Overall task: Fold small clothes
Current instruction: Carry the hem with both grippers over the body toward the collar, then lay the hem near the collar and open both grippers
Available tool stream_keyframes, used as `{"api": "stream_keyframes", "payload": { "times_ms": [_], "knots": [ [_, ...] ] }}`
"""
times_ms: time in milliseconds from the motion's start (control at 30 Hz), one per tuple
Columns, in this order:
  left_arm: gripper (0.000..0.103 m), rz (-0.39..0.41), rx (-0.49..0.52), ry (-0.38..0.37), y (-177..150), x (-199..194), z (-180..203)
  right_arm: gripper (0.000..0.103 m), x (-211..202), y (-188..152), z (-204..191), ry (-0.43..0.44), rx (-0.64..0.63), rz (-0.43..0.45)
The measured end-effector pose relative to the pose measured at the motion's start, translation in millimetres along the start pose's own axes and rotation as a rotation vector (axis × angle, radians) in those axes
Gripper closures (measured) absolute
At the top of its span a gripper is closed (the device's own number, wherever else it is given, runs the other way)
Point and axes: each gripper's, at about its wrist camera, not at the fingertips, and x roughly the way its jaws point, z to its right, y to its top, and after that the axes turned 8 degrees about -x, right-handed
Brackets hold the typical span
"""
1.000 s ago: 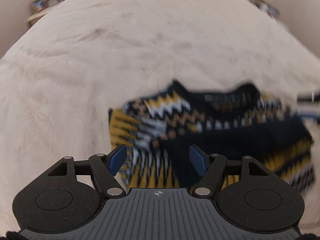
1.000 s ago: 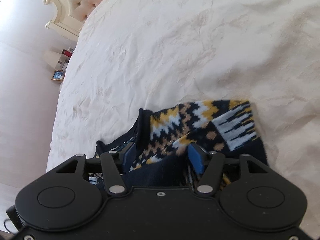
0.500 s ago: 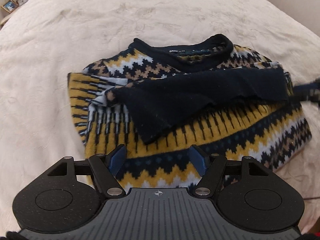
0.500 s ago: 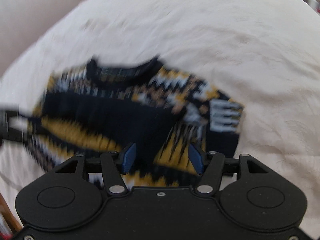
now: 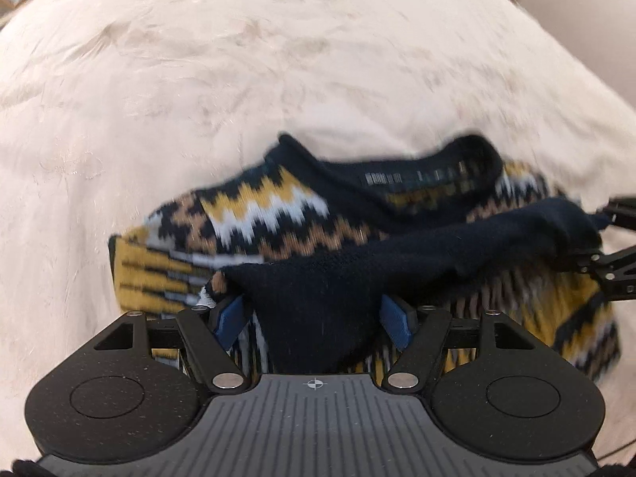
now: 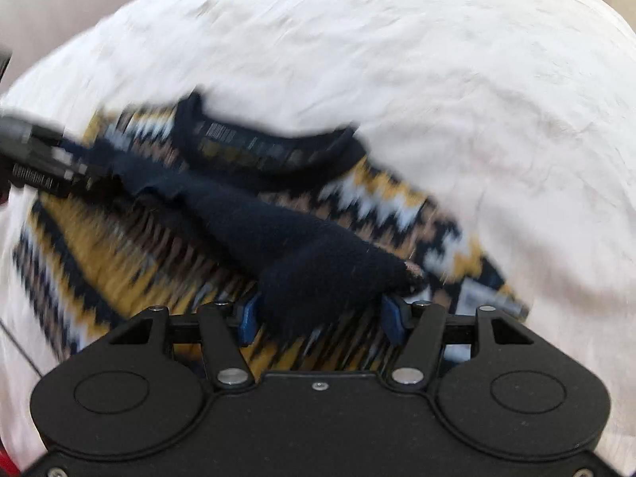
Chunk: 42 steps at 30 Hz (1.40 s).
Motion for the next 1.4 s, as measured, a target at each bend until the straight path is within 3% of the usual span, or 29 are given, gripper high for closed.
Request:
{"api": "stream_keyframes", "payload": {
  "times_ms": [233, 400, 667, 900, 933, 967, 1000, 1033, 1067, 1233, 1400],
  "knots": [
    [0.035, 0.090, -0.090, 0.020, 26.4, -14.3, -11.4, 0.038, -7.9, 16.6, 37.0, -0.036, 0.214, 0.077],
    [0.034, 0.120, -0.099, 0.055, 29.1, -25.9, -16.4, 0.037, -17.9, 5.7, 43.9, -0.045, 0.246, 0.082],
    [0.034, 0.047, -0.091, 0.075, 6.1, -18.6, -18.9, 0.037, -11.0, -22.8, 41.2, -0.016, 0.286, 0.027],
    [0.036, -0.002, -0.082, 0.084, 1.9, -1.8, -16.5, 0.038, -2.4, -17.7, 35.9, 0.009, 0.265, 0.025],
    [0.047, -0.003, -0.079, 0.096, 1.8, -0.5, -16.0, 0.041, -0.4, -15.6, 35.5, 0.012, 0.256, 0.022],
    [0.057, -0.001, -0.068, 0.114, 1.6, 0.8, -14.5, 0.052, 1.6, -13.7, 34.9, 0.012, 0.247, 0.017],
    [0.080, -0.002, -0.058, 0.132, 1.2, 2.1, -13.5, 0.070, 3.3, -11.3, 33.7, 0.006, 0.233, 0.007],
    [0.092, -0.004, -0.053, 0.142, 0.8, 2.9, -13.1, 0.083, 4.7, -9.5, 31.7, -0.010, 0.219, -0.005],
    [0.093, -0.001, -0.055, 0.137, 0.4, 2.1, -13.8, 0.090, 5.0, -7.7, 29.5, -0.026, 0.200, -0.015],
    [0.098, 0.056, -0.067, 0.165, 4.2, -10.0, -20.6, 0.094, -6.5, 2.1, 23.1, -0.091, 0.088, 0.006],
    [0.097, 0.028, -0.047, 0.204, 8.7, 3.2, -22.3, 0.094, 12.5, -1.9, 45.5, -0.085, 0.193, -0.050]
  ]
}}
